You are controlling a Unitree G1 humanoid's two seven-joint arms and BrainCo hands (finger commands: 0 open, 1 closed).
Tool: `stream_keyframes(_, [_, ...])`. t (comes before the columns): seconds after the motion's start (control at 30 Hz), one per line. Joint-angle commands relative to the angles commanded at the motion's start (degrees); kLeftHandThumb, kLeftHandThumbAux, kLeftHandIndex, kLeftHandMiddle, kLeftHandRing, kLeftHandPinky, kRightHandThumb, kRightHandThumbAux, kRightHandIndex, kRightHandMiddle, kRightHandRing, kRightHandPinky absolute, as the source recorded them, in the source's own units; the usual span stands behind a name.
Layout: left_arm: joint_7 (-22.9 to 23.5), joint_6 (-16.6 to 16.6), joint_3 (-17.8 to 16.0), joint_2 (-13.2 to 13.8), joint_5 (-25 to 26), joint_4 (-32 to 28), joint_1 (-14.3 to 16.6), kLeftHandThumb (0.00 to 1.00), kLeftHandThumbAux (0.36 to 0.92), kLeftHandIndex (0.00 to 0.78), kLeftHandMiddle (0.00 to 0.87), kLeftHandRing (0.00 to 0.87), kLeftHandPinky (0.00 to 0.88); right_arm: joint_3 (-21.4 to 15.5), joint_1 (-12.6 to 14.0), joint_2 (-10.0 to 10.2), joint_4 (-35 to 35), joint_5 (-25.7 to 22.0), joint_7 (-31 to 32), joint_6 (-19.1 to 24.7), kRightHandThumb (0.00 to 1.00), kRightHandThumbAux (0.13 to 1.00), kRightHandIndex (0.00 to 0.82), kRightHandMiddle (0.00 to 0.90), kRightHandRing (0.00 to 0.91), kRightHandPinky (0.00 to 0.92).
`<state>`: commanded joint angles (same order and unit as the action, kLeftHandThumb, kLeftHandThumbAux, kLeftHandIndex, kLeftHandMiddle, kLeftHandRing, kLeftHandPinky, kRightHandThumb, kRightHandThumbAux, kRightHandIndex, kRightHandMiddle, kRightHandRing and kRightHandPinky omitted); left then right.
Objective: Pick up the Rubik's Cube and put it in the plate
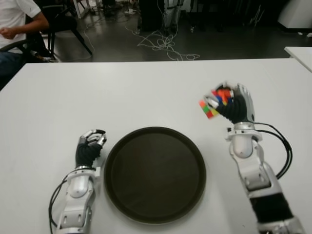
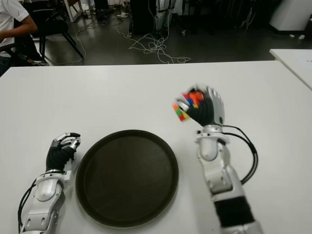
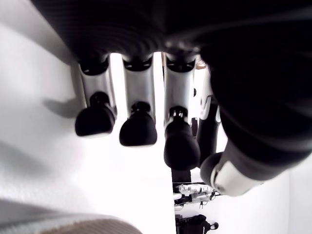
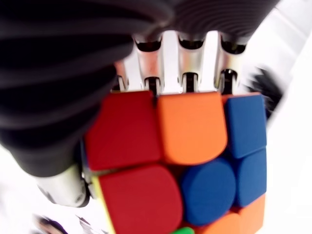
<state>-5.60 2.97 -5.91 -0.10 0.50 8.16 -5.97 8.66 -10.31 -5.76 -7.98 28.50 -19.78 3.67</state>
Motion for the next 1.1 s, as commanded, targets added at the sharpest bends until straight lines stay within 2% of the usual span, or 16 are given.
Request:
stream_keyframes(0.13, [0.1,0.3,0.1,-0.1,0.1,-0.2,-0.1,0.709,0.705,0.443,0.802,0.81,0.799,2.0,2.4,2.4,-0.9,-1.1,-1.4,-6.2,0.348,0.787,0.627,0.807,0.825,0.829])
stream_keyframes(0.27, [0.0,0.0,0.1,-0.2,0.0,-0.2,-0.1,0.709,0.705,0.444,0.804,0.813,0.802,2.9,1.5,3.5,3.0,-2.4,-1.7,-12.9,0.361,0.777,0.644,0.823,0.836,0.835])
stream_keyframes(0.33, [0.0,-0.3,0.2,-0.2,-0.1,-0.3,-0.2,0.709,0.705,0.444,0.805,0.814,0.805,3.0,1.4,3.8,3.9,-2.7,-1.7,-15.1,0.363,0.778,0.653,0.827,0.839,0.837])
stream_keyframes(0.53, [0.1,-0.6,0.2,-0.3,0.1,-0.2,-0.3,0.71,0.704,0.444,0.81,0.819,0.811,3.5,0.1,2.8,7.1,-3.3,-0.3,-22.0,0.329,0.785,0.667,0.83,0.842,0.841])
stream_keyframes(0.63, [0.2,-0.5,0.1,-0.4,0.3,-0.3,-0.3,0.71,0.704,0.444,0.81,0.819,0.812,4.3,0.3,3.3,7.7,-3.5,1.0,-23.0,0.295,0.788,0.679,0.831,0.843,0.84])
stream_keyframes(0.83, [0.0,-0.1,-0.2,-0.6,0.7,-0.5,-0.3,0.71,0.704,0.444,0.811,0.82,0.808,5.5,1.2,4.3,7.4,-3.9,3.5,-22.4,0.203,0.785,0.684,0.839,0.85,0.844])
stream_keyframes(0.97, [-0.2,0.2,-0.1,-0.6,0.6,-0.6,-0.2,0.711,0.704,0.444,0.808,0.817,0.806,6.0,1.6,4.2,6.8,-1.7,4.4,-20.5,0.143,0.781,0.668,0.837,0.851,0.839])
stream_keyframes(1.1, [-0.3,0.4,-0.1,-0.6,0.4,-0.7,-0.2,0.711,0.704,0.444,0.806,0.817,0.809,7.1,1.7,4.1,6.4,0.3,5.3,-19.3,0.135,0.79,0.665,0.831,0.846,0.832])
